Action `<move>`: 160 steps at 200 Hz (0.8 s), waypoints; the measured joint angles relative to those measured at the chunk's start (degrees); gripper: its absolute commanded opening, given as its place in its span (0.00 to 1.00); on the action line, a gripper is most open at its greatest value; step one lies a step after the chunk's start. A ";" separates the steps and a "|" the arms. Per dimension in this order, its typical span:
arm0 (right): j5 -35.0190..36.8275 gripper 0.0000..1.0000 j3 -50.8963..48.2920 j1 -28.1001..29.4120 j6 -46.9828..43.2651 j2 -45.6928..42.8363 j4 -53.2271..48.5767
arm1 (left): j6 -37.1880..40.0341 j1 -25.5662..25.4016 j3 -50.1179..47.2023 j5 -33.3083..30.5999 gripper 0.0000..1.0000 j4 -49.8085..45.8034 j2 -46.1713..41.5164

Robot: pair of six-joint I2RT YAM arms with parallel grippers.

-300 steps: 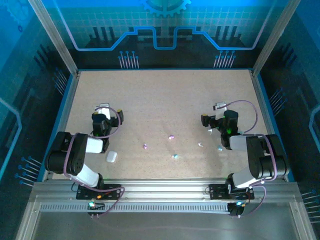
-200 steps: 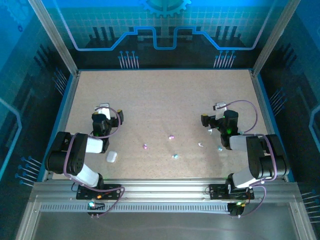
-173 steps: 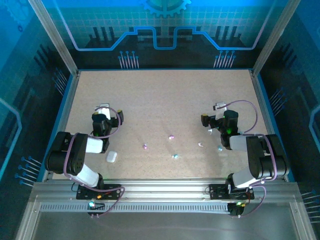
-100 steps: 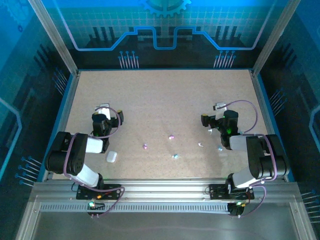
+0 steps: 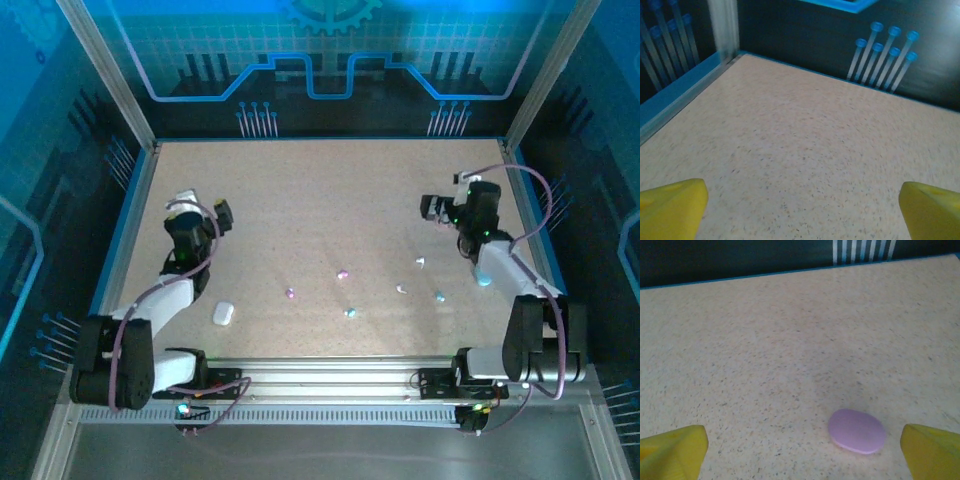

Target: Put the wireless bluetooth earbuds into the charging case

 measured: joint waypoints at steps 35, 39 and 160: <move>-3.96 0.97 12.24 -4.09 3.45 7.34 -14.03 | -11.32 0.17 7.50 -1.11 0.99 -18.14 -5.27; -4.48 0.97 12.79 -4.39 3.87 8.20 -15.10 | -12.13 0.22 7.50 -0.33 0.99 -19.30 -5.90; -11.65 0.87 35.10 -6.99 4.00 33.75 -30.62 | -21.97 -10.99 5.97 28.22 0.99 -23.61 -4.94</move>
